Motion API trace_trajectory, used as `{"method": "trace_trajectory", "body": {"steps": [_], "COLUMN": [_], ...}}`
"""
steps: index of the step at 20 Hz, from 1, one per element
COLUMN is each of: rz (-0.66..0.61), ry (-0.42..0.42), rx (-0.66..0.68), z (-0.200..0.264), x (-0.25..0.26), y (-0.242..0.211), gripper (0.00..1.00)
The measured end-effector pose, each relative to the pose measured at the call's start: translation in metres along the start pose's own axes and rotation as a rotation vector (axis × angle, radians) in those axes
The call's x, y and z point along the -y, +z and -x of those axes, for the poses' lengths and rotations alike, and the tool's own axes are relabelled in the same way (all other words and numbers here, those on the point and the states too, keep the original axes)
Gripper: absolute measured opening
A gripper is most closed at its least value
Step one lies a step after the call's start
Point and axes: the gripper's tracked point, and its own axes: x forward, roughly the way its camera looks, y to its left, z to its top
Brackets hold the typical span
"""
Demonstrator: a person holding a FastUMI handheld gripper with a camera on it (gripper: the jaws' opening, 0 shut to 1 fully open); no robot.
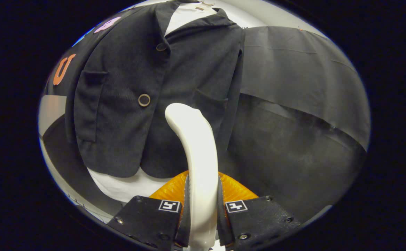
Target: Iron the clothes twice with a garment steamer, once on the left side and once on the right side.
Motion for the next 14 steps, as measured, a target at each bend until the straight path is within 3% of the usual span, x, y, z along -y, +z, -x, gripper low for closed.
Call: {"method": "trace_trajectory", "body": {"steps": [6,14], "rz": [0.039,0.072], "ry": [0.018,0.046], "rx": [-0.086,-0.183], "z": [-0.021,-0.047], "x": [-0.011,-0.017], "y": [-0.032,-0.027], "gripper": [0.34,0.34]}}
